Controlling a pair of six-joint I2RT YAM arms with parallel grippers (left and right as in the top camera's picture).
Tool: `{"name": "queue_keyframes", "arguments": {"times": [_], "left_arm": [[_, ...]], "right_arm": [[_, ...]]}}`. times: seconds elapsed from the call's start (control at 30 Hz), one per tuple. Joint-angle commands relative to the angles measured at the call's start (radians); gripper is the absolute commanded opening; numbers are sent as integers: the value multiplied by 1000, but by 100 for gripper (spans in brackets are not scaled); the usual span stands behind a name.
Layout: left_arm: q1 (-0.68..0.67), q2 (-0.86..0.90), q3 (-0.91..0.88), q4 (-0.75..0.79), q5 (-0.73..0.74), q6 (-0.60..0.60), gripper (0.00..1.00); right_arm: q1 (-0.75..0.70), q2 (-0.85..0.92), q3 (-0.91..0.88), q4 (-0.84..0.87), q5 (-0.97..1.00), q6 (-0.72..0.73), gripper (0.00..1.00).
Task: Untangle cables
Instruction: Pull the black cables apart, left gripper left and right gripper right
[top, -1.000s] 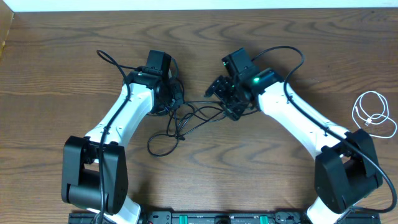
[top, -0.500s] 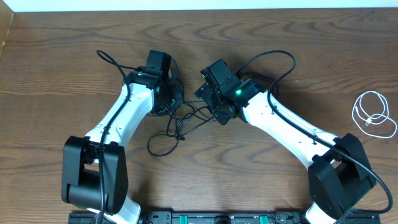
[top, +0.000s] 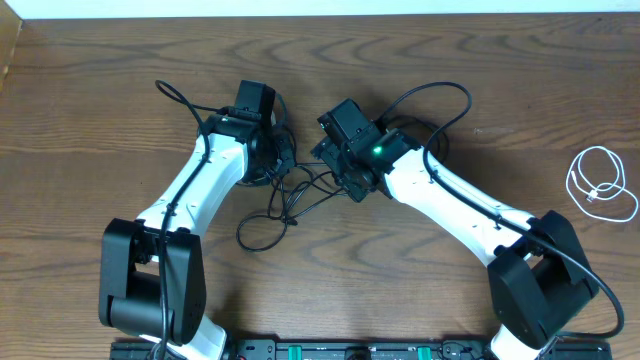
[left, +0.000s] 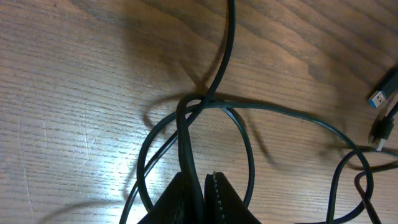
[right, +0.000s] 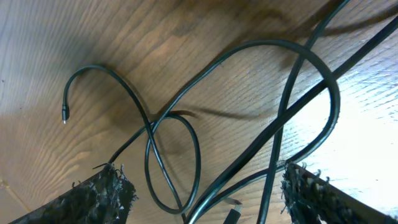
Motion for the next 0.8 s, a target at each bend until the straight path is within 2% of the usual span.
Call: {"name": "queue_keyframes", "arguments": {"times": [0.0, 0.13, 0.5, 0.63, 0.7, 0.77], "left_arm": [[4, 0, -9, -5, -14, 10, 13], [4, 0, -9, -5, -14, 10, 12], [4, 0, -9, -5, -14, 10, 13], [4, 0, -9, -5, -14, 10, 13], [4, 0, -9, -5, -14, 10, 13], [4, 0, -9, -5, -14, 10, 13]], "right_arm": [[10, 10, -6, 16, -30, 13, 82], [12, 10, -6, 48, -34, 34, 82], [40, 35, -6, 89, -23, 73, 75], [48, 76, -6, 94, -23, 72, 61], [48, 84, -6, 93, -22, 55, 45], [47, 87, -6, 94, -10, 6, 24]]}}
